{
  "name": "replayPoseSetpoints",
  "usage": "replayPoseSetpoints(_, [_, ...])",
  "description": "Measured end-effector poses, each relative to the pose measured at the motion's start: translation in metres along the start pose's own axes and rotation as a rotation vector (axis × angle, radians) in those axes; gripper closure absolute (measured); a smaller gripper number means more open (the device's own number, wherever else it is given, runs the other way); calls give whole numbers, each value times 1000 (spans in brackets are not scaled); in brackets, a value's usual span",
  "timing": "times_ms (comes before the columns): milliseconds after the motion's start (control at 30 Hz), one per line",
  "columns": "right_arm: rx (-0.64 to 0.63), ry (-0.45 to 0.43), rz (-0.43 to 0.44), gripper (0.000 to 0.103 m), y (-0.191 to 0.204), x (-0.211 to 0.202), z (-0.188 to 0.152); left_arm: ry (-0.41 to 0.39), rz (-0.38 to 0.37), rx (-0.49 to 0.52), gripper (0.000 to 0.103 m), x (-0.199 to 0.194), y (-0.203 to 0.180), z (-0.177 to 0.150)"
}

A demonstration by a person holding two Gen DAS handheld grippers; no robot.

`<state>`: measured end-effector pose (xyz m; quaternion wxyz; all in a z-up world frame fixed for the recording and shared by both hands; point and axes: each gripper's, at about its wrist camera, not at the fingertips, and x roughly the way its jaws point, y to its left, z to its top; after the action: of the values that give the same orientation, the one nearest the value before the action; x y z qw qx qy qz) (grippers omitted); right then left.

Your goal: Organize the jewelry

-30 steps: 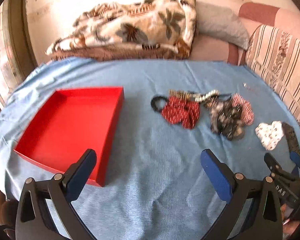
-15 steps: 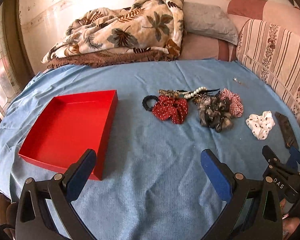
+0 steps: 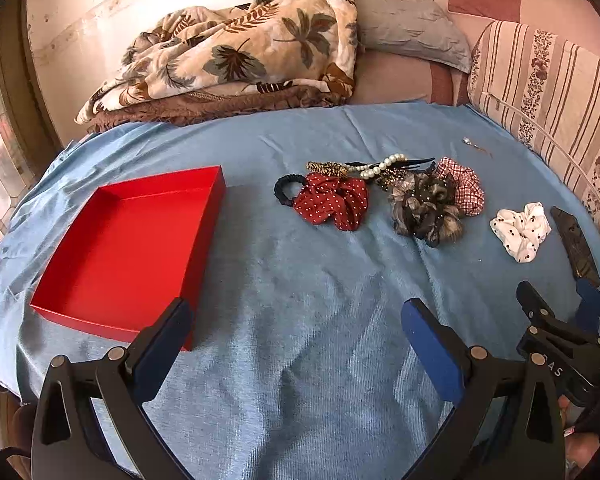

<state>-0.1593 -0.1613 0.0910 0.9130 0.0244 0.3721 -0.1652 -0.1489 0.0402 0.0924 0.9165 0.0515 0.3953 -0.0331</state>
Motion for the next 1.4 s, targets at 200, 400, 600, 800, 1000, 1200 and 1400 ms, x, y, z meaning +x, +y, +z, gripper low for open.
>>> replayPoseSetpoints(200, [-12,15,3,1,4,2,-2,19,-17,-3,0,3,2,-1])
replayPoseSetpoints(400, [-14,23,-2,1,6,4,-3,36,-24,-2,0,7,4,-3])
replayPoseSetpoints(600, [-21,26,-6,1,7,4,-3,61,-32,-3,0,13,5,-4])
replayPoseSetpoints(800, [-17,52,38,1,6,6,2,38,-37,-5,0,13,20,9])
replayPoseSetpoints(1000, [26,81,157,14,7,14,27,38,-80,-52,1,25,46,43])
replayPoseSetpoints(1200, [130,156,327,25,16,46,58,125,-167,-59,26,65,42,73])
replayPoseSetpoints(1400, [154,170,405,25,35,72,82,162,-155,-43,26,111,27,90])
